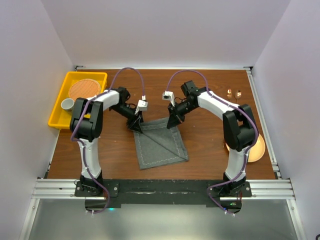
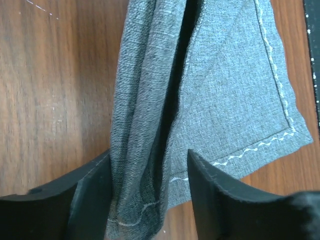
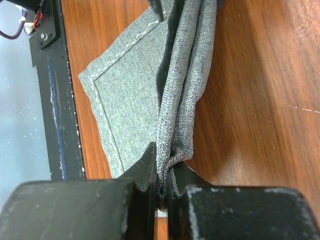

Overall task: Fold the napkin into a case and place the utensils inside
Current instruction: Pick up the upper triangle-folded napkin from the center of the board, then turn over the upper triangle folded napkin at the center of the board.

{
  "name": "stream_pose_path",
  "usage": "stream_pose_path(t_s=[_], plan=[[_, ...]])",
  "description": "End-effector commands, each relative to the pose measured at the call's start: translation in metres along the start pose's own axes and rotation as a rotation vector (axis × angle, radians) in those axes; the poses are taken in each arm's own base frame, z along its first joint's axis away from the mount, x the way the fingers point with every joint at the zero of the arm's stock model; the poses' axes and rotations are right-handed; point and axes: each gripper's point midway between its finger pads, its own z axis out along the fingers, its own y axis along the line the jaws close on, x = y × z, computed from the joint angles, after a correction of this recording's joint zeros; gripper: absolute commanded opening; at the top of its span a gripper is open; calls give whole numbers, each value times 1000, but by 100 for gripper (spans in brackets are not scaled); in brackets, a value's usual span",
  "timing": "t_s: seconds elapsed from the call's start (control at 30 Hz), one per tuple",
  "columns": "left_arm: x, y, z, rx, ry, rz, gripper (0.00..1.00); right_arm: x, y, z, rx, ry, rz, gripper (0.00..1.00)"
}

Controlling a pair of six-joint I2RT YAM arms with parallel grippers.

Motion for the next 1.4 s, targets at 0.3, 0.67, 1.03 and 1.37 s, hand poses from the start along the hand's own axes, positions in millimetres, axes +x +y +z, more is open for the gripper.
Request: stream_pose_path(t_s=[0.3, 0.67, 1.03, 1.37], plan=[[-6, 7, -24, -31, -24, -6, 14, -26, 26, -24, 23, -54, -131, 0], [-60, 47, -62, -253, -49, 37, 0, -70, 14, -57, 203, -119, -275, 0], [-210, 139, -196, -926, -240, 258, 0, -199, -66, -187, 704, -366, -670, 0], [-199, 121, -193, -1108, -123, 577, 0, -167, -101, -146, 760, -289, -1211, 0]])
